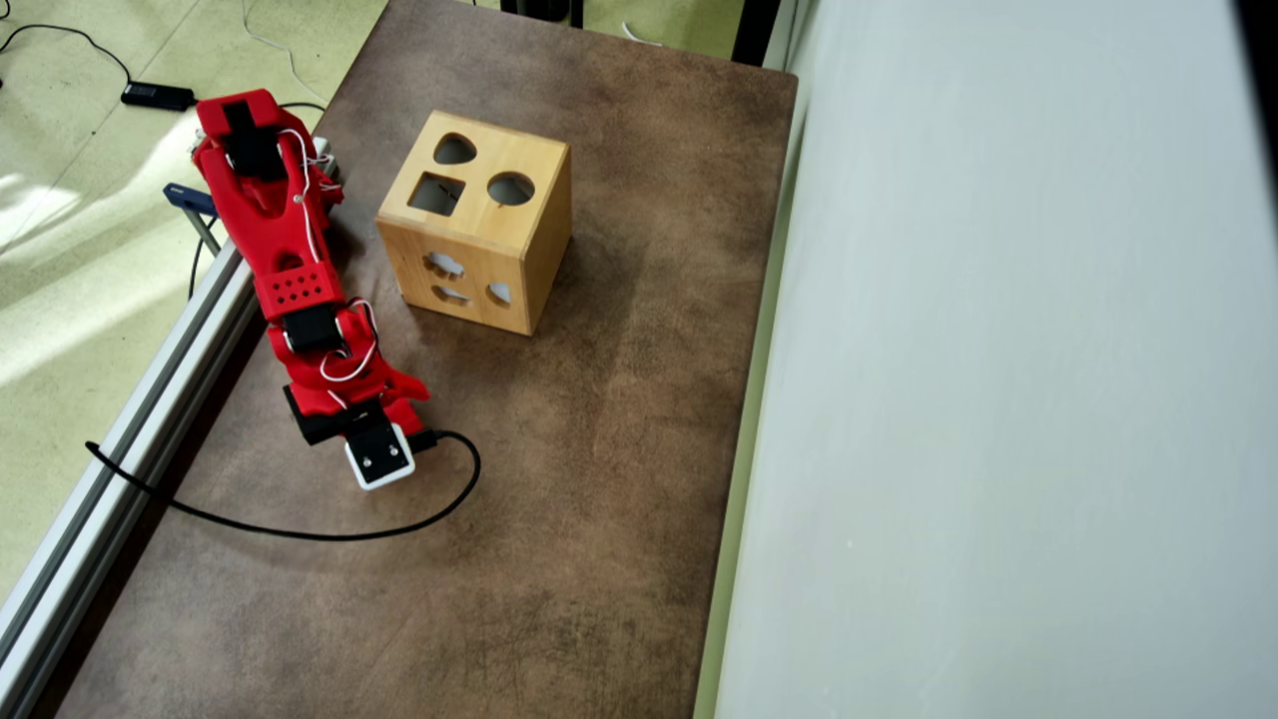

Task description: Pick and place the red cube on the square hole

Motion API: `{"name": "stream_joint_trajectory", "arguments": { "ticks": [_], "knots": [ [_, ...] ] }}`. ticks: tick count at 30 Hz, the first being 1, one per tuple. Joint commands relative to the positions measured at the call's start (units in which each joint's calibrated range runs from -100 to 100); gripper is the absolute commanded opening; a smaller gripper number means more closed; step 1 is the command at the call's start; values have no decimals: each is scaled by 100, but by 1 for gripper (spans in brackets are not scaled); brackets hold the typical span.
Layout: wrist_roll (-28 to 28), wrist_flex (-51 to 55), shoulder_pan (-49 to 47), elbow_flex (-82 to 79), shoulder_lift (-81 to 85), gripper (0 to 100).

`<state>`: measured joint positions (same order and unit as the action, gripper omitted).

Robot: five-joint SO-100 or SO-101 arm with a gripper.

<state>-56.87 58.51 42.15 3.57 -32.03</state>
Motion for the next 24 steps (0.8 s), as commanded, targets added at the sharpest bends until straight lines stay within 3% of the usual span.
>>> {"name": "stream_joint_trajectory", "arguments": {
  "ticks": [1,24],
  "knots": [
    [-24,-202,-10,135,-28,38],
    [29,-106,-181,135,-45,38]
  ]
}}
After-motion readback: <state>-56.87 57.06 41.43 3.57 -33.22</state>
